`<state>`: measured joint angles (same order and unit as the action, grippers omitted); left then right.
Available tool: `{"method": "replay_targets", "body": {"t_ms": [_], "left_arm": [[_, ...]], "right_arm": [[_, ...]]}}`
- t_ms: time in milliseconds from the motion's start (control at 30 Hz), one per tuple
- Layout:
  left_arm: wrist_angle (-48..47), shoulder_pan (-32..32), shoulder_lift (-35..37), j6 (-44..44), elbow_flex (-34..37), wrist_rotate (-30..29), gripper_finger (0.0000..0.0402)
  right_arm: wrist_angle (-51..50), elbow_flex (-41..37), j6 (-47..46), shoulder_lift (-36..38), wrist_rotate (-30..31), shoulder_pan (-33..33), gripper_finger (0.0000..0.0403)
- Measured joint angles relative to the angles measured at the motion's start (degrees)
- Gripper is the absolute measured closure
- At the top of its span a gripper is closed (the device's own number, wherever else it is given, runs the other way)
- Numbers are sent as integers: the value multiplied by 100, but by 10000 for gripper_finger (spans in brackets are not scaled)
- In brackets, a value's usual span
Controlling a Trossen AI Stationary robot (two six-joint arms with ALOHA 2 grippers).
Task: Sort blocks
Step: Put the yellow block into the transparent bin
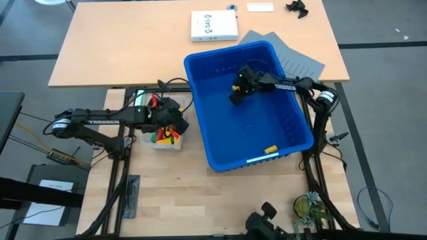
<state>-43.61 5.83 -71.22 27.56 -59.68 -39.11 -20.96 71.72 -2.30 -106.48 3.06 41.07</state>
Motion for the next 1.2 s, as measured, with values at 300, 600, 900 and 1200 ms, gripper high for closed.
{"method": "replay_targets", "body": {"t_ms": [300, 600, 900, 1200], "left_arm": [[1868, -634, 2, -2869, -354, 381, 129], [3979, -1169, -388, -5783, -354, 1459, 129], [5576, -1569, -1196, -7072, -354, 1648, 129], [6057, -1678, -1596, -7091, -359, 2104, 129]], "right_arm": [[-739, 2, 629, 1633, -2294, -583, 274], [-1003, 4, 83, 2729, -4665, -1503, 274], [-932, 4, -402, 2688, -5079, -2607, 274], [-537, 4, -808, 2464, -5054, -3073, 274]]}}
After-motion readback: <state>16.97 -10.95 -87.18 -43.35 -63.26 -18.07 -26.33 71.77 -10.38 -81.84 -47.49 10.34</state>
